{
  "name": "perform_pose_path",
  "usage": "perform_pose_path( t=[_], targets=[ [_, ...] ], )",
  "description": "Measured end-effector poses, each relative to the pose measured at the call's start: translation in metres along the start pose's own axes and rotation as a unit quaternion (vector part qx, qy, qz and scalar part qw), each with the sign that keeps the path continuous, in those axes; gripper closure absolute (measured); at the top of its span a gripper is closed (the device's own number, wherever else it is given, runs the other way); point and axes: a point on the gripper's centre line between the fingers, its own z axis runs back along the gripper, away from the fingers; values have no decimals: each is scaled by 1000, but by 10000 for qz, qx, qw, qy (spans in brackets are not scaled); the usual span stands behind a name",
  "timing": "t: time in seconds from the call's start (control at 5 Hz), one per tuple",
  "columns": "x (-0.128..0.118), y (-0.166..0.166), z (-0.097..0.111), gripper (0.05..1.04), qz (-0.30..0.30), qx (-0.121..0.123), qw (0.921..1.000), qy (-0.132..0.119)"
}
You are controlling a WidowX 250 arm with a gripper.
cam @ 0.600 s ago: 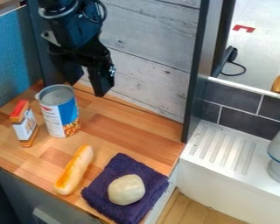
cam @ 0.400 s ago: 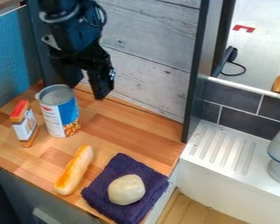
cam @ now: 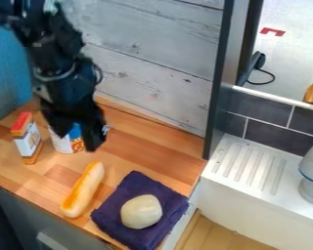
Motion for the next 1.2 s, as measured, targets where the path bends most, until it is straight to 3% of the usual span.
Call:
perform_pose_path(
  t=[0.2, 0.6, 1.0, 1.2],
  targets=[
    [-11, 8, -30, 84, 113, 76, 9998, 164],
    [-16, 9, -68, 84, 368, -203, 9988, 268],
    [-14, -7, -91, 84, 353, -151, 9982, 468],
    [-12, -6, -94, 84, 317, 6, 9983, 483]
  ],
)
